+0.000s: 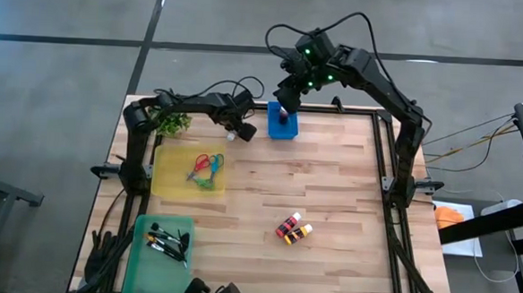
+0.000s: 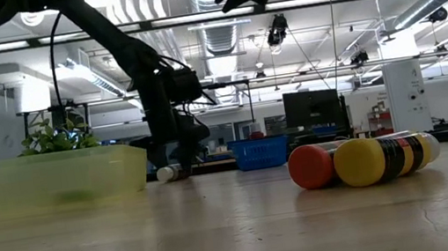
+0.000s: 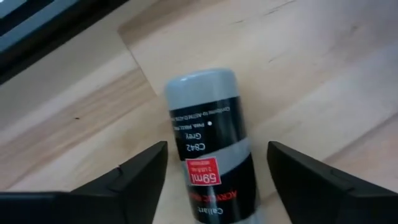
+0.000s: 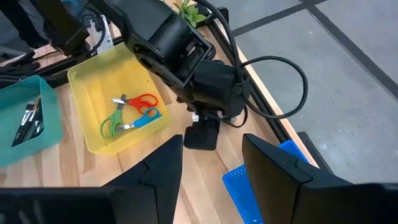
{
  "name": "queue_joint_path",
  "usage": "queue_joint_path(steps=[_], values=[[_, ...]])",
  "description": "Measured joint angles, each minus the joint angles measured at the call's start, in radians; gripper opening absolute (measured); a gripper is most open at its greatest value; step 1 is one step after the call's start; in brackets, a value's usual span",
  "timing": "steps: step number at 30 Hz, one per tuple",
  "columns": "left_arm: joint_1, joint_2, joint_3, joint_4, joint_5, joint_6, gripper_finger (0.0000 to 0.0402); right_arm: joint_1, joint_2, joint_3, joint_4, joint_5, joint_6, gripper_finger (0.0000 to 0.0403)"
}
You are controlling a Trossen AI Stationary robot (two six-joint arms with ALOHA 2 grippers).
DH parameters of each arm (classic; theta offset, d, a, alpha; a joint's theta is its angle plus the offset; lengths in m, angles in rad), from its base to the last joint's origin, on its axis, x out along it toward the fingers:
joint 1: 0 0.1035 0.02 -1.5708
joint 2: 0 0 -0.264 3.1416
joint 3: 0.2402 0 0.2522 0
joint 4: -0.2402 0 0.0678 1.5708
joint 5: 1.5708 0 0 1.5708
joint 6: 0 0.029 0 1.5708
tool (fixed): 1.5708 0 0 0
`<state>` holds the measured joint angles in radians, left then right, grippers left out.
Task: Pick & Place Paint Supplies
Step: Put the gray paint bottle into the blue bin
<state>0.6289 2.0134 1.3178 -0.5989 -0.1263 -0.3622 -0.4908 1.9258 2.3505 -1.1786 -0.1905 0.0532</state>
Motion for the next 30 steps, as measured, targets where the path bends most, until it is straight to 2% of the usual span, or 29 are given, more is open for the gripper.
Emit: queue_joint_path(steps=[6, 16, 23, 30], values=[[0.000, 0.000, 0.000, -0.001, 0.008, 0.000, 0.0223, 0.001, -0.011, 0.000, 0.000, 0.009, 0.000, 0.0166], [0.001, 0.000, 0.000, -0.003, 0.050, -0.012, 0.0163, 0.003, -0.035, 0.000, 0.000, 0.009, -0.001, 0.0166], [0.001, -0.030, -0.002, -0.002, 0.147, -0.074, 0.0154, 0.018, -0.052, 0.000, -0.001, 0.009, -0.004, 0.0166], [0.014, -0.153, -0.002, 0.026, 0.219, -0.127, 0.0153, 0.051, -0.083, 0.000, 0.003, 0.008, -0.032, 0.0166]])
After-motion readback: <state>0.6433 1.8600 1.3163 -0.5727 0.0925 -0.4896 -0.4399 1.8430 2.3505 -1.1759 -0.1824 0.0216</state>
